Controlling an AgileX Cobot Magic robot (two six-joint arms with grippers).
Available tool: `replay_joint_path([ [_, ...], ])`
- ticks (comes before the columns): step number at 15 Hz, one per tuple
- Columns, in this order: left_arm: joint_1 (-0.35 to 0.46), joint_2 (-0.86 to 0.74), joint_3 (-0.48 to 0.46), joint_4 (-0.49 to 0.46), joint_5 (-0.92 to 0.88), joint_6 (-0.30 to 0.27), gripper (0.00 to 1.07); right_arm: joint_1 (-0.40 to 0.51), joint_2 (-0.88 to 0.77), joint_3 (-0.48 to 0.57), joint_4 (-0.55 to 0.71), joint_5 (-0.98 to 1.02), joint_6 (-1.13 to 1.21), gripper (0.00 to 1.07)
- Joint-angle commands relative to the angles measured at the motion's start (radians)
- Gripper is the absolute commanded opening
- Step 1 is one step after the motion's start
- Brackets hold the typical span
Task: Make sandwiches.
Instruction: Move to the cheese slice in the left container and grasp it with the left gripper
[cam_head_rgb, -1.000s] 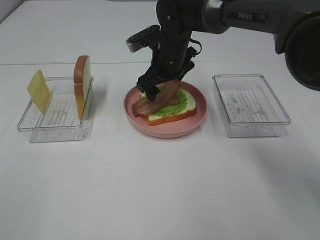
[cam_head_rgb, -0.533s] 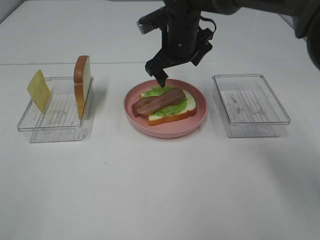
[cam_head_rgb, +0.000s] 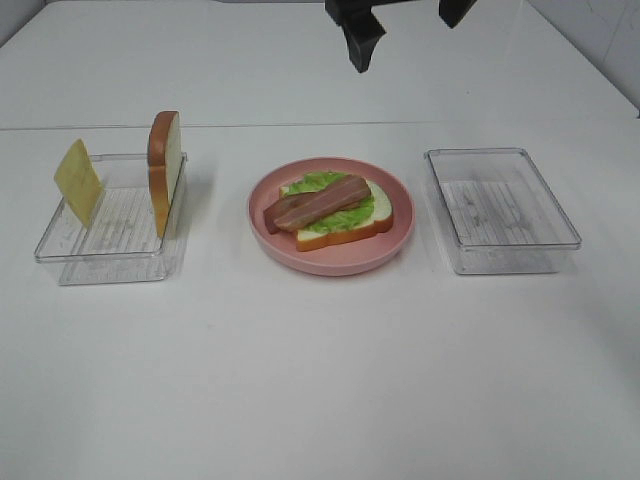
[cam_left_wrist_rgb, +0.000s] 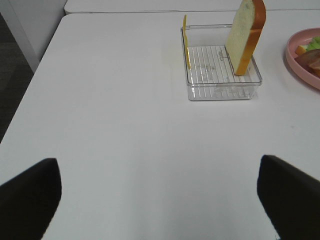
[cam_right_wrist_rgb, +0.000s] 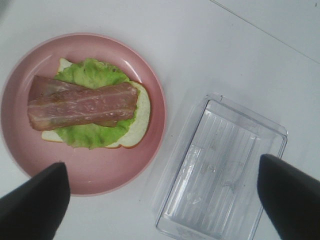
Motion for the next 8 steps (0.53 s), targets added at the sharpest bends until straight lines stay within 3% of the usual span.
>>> replay_joint_path([
  [1,-0.006,-0.013,0.001,0.001,-0.002,-0.007,1.0,-0.052,-0.08,0.029,0.087,0.056,0.011,0.99],
  [3,-0.006,-0.013,0.001,0.001,-0.002,-0.006,1.0,-0.108,-0.128,0.063,0.147,0.095,0.004,0.99],
  [7,-0.006,-0.013,0.001,0.001,-0.002,-0.007,1.0,-0.214,-0.308,0.31,0.199,0.086,-0.015,0.99],
  [8,-0.006,-0.013,0.001,0.001,-0.002,-0.007,1.0,-0.253,-0.436,0.496,0.208,0.027,-0.009,0.99],
])
